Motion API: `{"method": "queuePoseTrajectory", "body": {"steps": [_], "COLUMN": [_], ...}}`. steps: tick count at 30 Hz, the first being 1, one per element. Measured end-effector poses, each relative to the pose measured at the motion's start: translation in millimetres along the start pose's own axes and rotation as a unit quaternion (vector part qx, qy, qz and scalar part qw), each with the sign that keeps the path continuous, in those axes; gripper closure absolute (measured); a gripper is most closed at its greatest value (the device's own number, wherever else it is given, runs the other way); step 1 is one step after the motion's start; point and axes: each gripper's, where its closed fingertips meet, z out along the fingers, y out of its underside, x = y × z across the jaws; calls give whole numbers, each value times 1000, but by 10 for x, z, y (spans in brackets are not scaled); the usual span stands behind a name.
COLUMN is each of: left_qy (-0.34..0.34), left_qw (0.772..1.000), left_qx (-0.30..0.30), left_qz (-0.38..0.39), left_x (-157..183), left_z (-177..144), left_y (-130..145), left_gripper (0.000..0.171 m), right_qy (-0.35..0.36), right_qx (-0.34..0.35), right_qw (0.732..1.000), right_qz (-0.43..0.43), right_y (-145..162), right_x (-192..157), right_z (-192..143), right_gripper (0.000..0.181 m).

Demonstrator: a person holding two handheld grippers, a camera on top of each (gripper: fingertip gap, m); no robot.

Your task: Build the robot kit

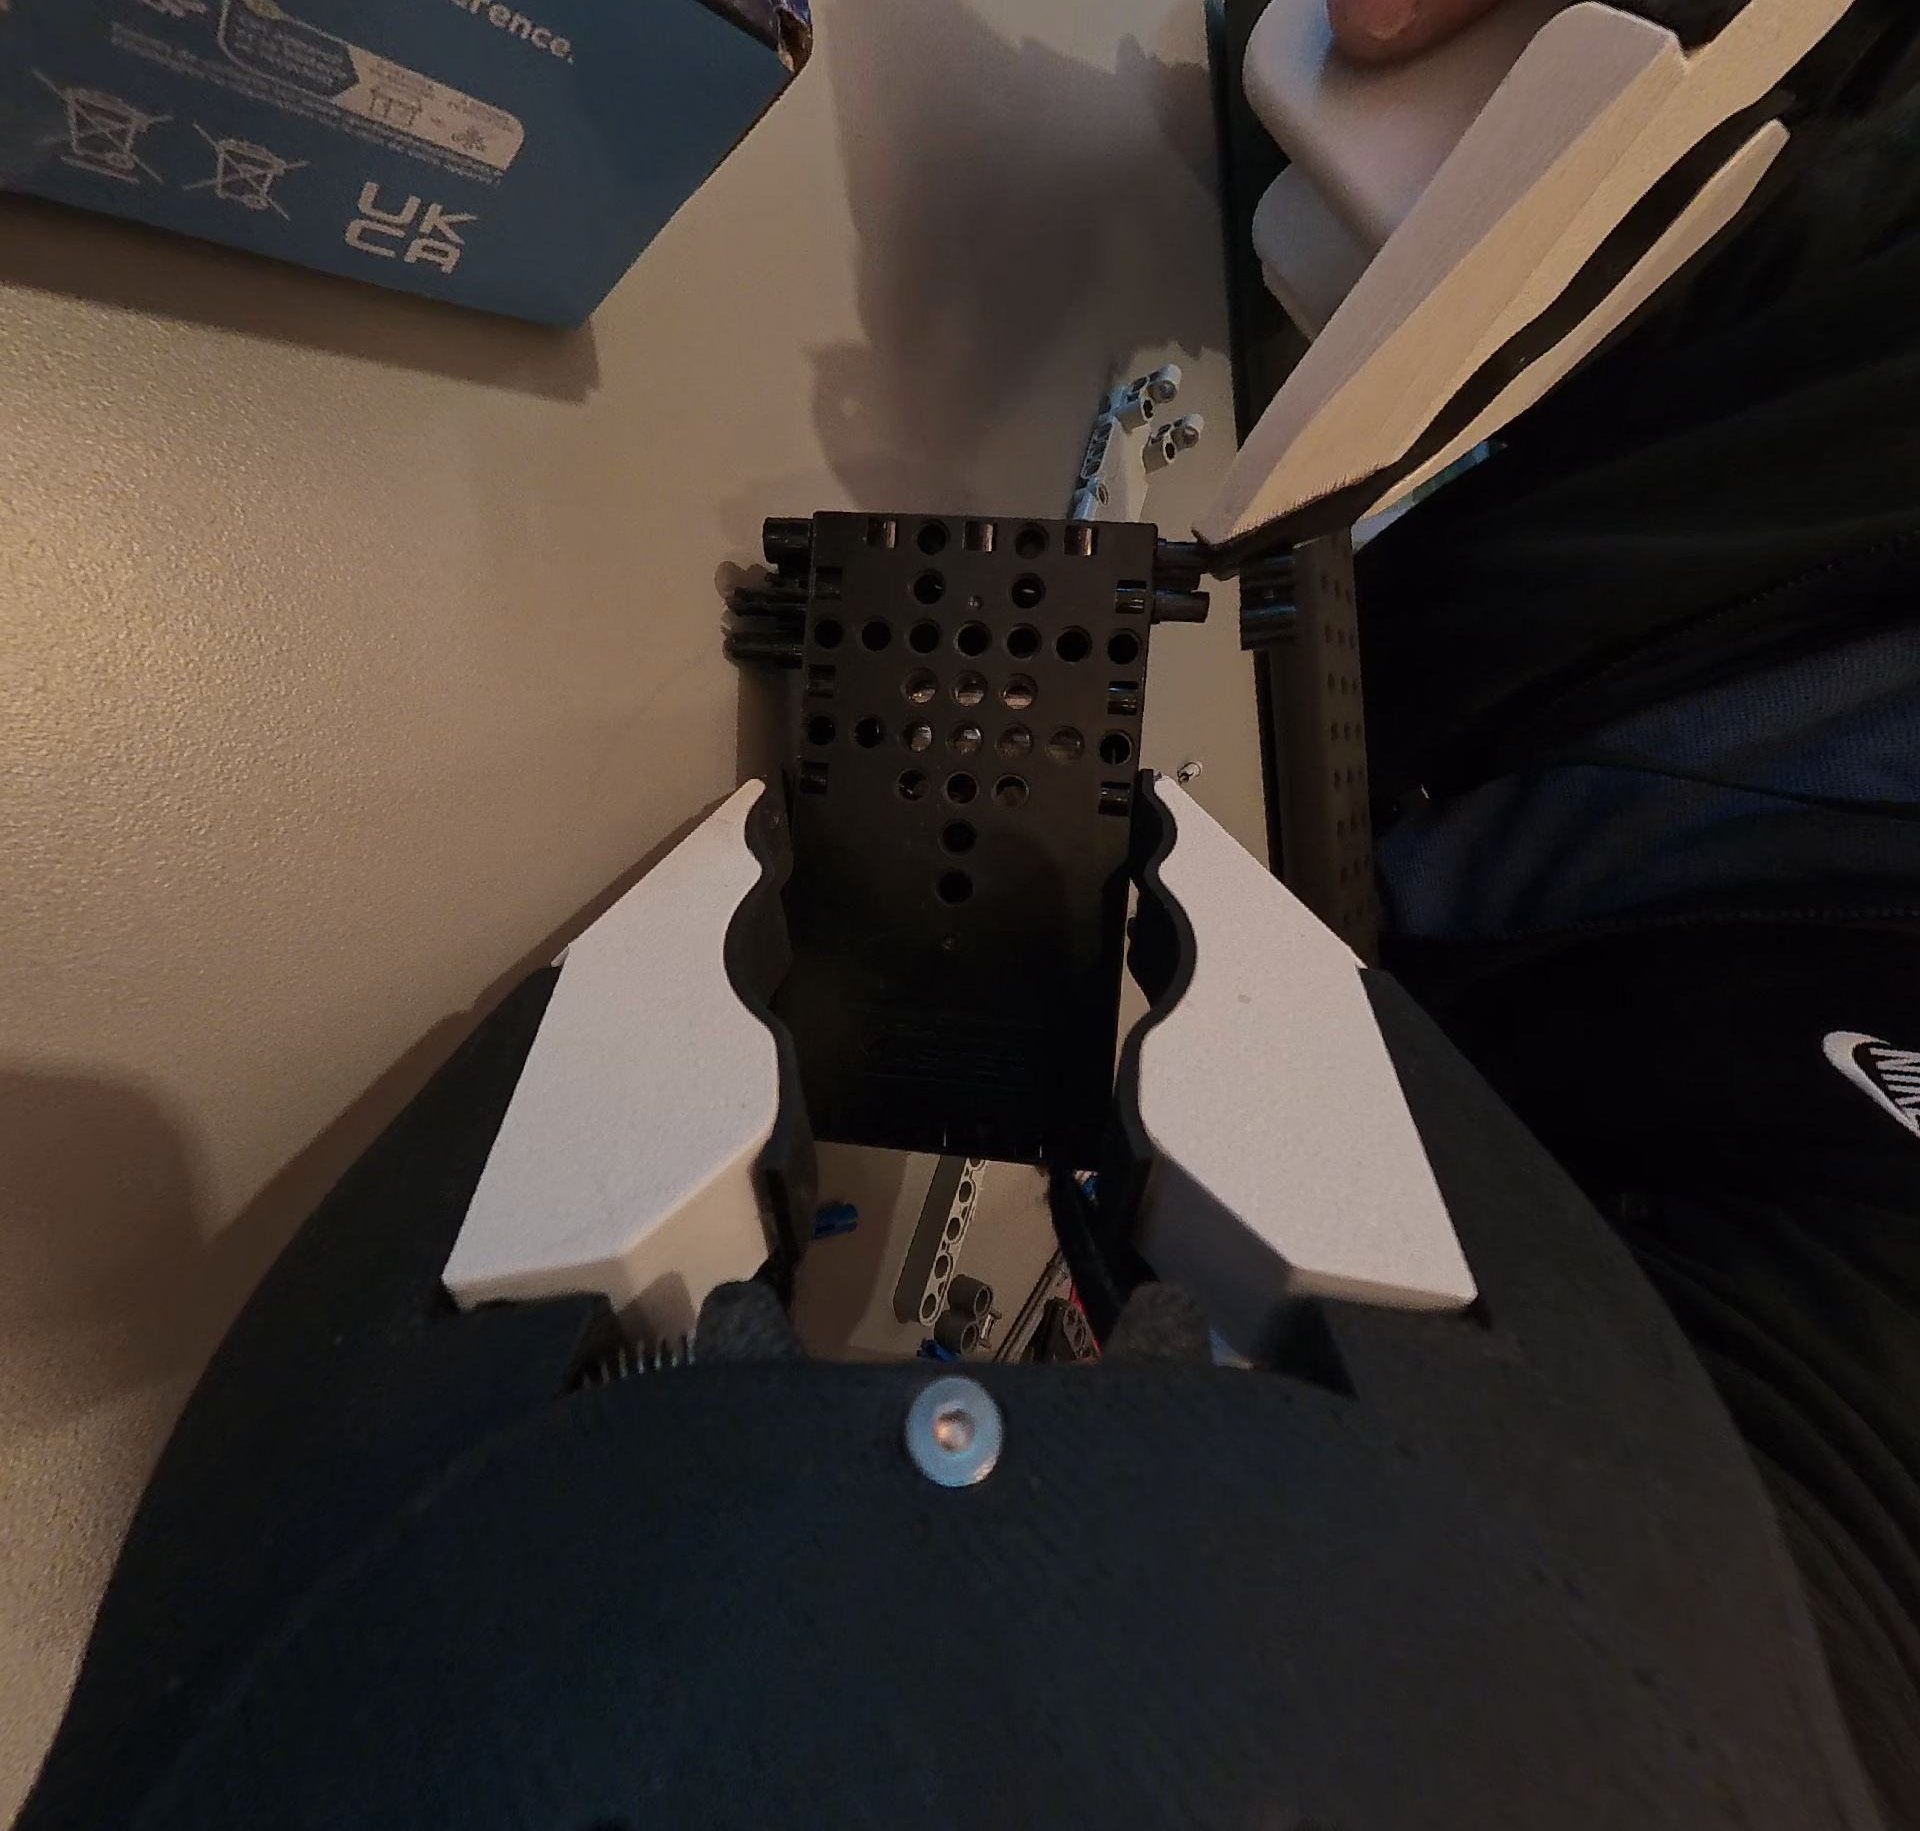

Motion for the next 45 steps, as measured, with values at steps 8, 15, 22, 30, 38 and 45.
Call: {"method": "queuePoseTrajectory", "body": {"steps": [8, 15, 22, 30, 38, 45], "left_qy": [-2, 1, 0, -2, -2, -1], "left_qw": [1000, 1000, 1000, 1000, 1000, 1000], "left_qx": [1, -2, -1, -2, 0, 1], "left_qz": [-2, -2, 0, 2, 3, 2], "left_x": [-1, -1, 0, -1, 2, 3], "left_z": [1, -2, 0, 8, 7, 5], "left_y": [0, 0, 0, 0, 0, -3], "left_gripper": [107, 108, 107, 107, 107, 107], "right_qy": [-5, -55, -85, -57, -55, -65], "right_qx": [-26, -75, -112, -148, -145, -120], "right_qw": [999, 992, 982, 973, 975, 984], "right_qz": [-30, -81, -124, -168, -160, -115], "right_y": [2, 23, 31, 94, 86, 26], "right_x": [-5, -14, -15, -5, -4, -61], "right_z": [5, 4, 15, 48, 49, -54], "right_gripper": [176, 176, 176, 174, 175, 171]}}
